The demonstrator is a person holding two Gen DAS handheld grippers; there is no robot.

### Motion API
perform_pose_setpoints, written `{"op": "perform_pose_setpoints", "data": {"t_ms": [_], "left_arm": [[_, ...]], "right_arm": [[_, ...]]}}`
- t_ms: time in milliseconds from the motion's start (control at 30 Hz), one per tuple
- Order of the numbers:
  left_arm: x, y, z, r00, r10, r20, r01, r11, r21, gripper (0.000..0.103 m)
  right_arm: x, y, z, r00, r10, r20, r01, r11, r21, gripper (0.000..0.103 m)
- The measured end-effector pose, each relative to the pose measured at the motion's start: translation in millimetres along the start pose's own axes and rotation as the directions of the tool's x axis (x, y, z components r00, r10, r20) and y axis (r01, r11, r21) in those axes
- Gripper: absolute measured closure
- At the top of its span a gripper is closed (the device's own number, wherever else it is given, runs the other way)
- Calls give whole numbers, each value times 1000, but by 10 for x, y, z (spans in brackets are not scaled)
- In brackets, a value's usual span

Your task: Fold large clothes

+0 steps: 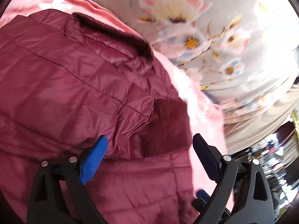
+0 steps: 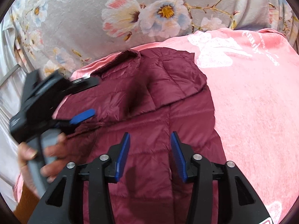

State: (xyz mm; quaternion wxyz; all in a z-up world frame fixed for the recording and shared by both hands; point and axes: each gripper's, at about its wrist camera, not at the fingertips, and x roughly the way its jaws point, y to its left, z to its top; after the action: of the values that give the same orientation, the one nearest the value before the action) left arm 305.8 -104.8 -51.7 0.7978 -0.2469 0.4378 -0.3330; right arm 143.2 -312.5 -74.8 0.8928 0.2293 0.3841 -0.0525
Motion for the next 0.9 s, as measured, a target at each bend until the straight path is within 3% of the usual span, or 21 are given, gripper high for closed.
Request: {"op": "perform_pose_setpoints", "data": {"t_ms": [100, 167, 267, 333, 433, 500, 567, 667, 733, 833, 900], "left_arm": [[-335, 213, 89, 999, -4, 35, 7, 998, -65, 13], [-649, 509, 188, 995, 39, 86, -27, 989, -143, 14], [-1132, 1020, 276, 976, 133, 169, -83, 958, -275, 14], [-1459, 1421, 311, 957, 196, 213, -105, 920, -379, 15], [-1668, 1796, 320, 955, 200, 220, -74, 877, -475, 17], [-1691, 1941, 327, 959, 183, 217, -51, 863, -503, 17], [-1653, 2038, 332, 963, 174, 205, -44, 853, -520, 17], [-1544, 2114, 373, 965, 160, 209, -19, 834, -551, 20], [-1516, 2152, 417, 967, 143, 212, 0, 828, -560, 25], [-1420, 2093, 514, 971, 98, 216, 38, 836, -547, 25], [-1321, 2011, 587, 975, 115, 190, 0, 856, -517, 25]], "right_arm": [[98, -14, 167, 1000, 7, -4, -7, 1000, 28, 48], [221, -83, 293, 1000, 22, -14, -21, 997, 78, 47], [448, -196, 426, 999, 29, -40, -23, 989, 147, 47], [585, -240, 478, 998, 21, -54, -11, 986, 167, 47], [787, -246, 529, 997, -1, -71, 14, 984, 180, 47], [866, -254, 536, 997, 7, -82, 10, 979, 206, 47], [923, -262, 545, 996, 13, -89, 8, 973, 229, 52], [958, -217, 591, 996, 9, -92, 12, 976, 218, 75], [946, -148, 639, 995, 16, -96, 3, 981, 195, 101], [888, -52, 755, 997, 23, -78, -11, 987, 161, 102], [786, 37, 903, 998, 49, -46, -42, 989, 144, 102]]}}
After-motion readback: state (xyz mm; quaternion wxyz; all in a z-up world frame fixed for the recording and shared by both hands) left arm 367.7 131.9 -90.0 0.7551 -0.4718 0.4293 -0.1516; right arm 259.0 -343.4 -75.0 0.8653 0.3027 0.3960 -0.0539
